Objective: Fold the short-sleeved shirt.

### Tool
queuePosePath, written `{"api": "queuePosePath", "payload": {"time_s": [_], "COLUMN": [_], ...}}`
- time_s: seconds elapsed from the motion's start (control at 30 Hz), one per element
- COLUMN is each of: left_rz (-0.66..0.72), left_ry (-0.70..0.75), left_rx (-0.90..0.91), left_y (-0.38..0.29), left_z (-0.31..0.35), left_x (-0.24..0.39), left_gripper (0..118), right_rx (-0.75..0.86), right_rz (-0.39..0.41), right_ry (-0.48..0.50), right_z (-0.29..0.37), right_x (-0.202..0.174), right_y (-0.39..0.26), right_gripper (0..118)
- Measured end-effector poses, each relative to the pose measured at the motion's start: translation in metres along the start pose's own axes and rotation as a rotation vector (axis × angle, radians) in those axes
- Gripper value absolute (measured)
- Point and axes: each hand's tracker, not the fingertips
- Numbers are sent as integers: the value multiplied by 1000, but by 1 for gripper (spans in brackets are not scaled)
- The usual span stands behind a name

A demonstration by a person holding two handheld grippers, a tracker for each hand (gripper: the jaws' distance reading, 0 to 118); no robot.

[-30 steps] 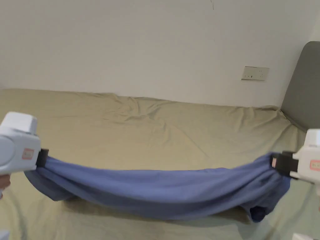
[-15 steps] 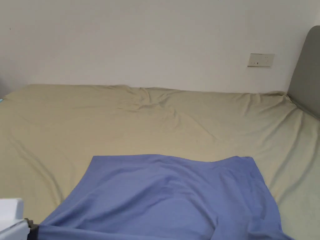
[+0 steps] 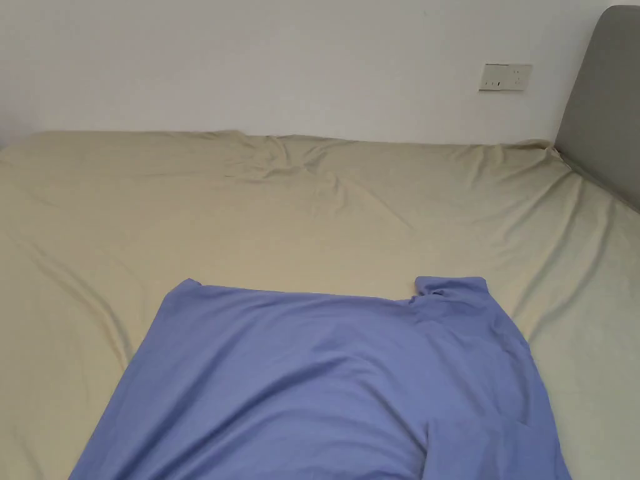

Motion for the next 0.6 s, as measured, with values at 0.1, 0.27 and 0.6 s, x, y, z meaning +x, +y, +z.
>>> {"api": "queuePosePath", "payload": {"time_s": [0.1,0.27,0.6], "left_rz": [-44,-9,80], "left_ry": [5,-26,31], "left_rx": [-4,-49,171], "left_y": [-9,-13,-15], "left_z": [-3,-8,79], "left_x": [6,4,-6], "left_gripper": [4,70,1], "right_rx": [-22,-106,140], "right_rz": [6,39,-55], "right_ry": [-16,-65,-47], "right_z": [-8,-27,57], "right_x": [-4,-6,-25], "right_y": [-10,-21,-21], "right_gripper": [8,67,33]}}
